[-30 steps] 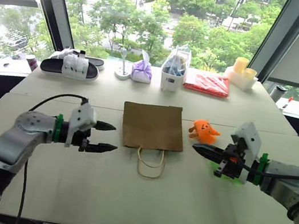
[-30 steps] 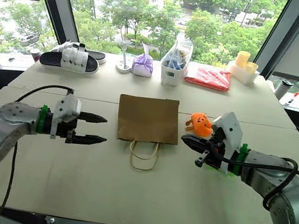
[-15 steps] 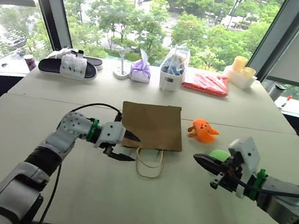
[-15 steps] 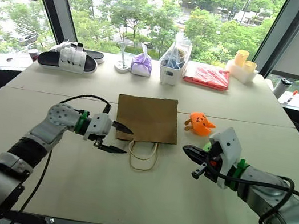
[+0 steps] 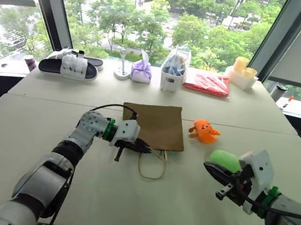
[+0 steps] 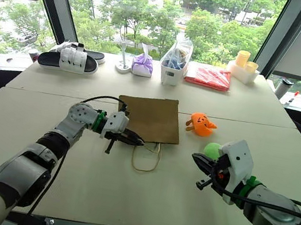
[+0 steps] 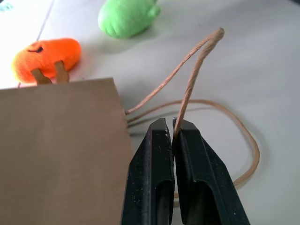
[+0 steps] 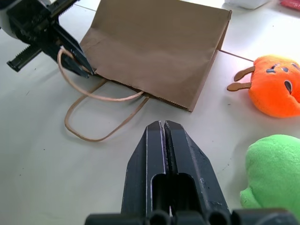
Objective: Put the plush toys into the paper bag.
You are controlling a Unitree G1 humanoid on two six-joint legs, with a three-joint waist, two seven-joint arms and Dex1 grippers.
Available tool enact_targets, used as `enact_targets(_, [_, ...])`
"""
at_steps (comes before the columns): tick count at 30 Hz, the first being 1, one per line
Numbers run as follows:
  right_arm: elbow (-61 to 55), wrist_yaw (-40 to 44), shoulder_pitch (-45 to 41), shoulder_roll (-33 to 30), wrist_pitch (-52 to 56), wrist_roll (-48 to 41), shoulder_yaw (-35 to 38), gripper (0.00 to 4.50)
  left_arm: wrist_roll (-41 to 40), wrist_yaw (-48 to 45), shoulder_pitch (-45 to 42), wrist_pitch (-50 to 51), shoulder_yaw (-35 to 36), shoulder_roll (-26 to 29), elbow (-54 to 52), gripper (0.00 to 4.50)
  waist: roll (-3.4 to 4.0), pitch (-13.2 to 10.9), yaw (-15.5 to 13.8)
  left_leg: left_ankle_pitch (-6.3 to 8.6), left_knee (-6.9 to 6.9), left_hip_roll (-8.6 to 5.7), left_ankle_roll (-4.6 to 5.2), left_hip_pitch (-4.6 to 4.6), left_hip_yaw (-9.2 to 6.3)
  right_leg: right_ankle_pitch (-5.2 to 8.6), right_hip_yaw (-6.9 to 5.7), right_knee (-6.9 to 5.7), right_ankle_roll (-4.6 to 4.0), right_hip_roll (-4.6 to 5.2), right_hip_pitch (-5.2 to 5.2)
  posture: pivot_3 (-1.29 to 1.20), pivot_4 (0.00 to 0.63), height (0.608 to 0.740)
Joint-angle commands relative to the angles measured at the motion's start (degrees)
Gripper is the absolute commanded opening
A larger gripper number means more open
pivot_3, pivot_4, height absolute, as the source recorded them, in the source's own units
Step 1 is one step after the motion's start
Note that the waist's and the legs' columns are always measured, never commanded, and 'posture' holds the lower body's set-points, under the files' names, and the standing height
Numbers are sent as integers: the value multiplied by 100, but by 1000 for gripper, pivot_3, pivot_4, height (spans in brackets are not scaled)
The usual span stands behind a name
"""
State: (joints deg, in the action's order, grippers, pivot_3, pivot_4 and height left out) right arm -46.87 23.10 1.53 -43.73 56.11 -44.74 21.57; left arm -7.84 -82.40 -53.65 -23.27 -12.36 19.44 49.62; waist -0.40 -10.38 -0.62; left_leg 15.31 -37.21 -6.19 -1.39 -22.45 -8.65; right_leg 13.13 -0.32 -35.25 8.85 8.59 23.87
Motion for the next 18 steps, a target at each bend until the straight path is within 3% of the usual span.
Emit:
enact_targets(1, [-278, -262, -171, 197, 8, -147, -204, 0, -502, 96, -371, 816, 439, -144, -285, 47, -3, -1, 1, 0, -1, 0, 0, 0, 0, 0, 0, -1, 0, 0, 0, 0, 150, 740])
enact_targets(7, [515, -907, -989, 1011, -450, 975, -1890, 0, -788, 204, -507, 1727, 684, -269, -816, 47, -5, -2, 53, 0, -7, 0, 0, 5, -3, 0, 0, -8, 1, -2, -5, 0, 150, 740])
enact_targets(10, [1489, -1058, -1453, 1527, -1017, 1665, -2476, 0, -827, 202, -369, 2020, 656, -252, -1183, 47, -4, -2, 129, -1, -4, -1, -2, 7, -4, 0, 0, -9, 1, -3, -5, 0, 150, 740])
enact_targets(18, [4171, -895, -2645, 2710, -2452, 2728, -3032, 0, -995, 371, -95, 2736, 705, -179, -2041, 47, -3, -1, 179, -25, 0, -1, -43, 6, -2, -1, 4, -33, 0, -4, 18, 0, 150, 740])
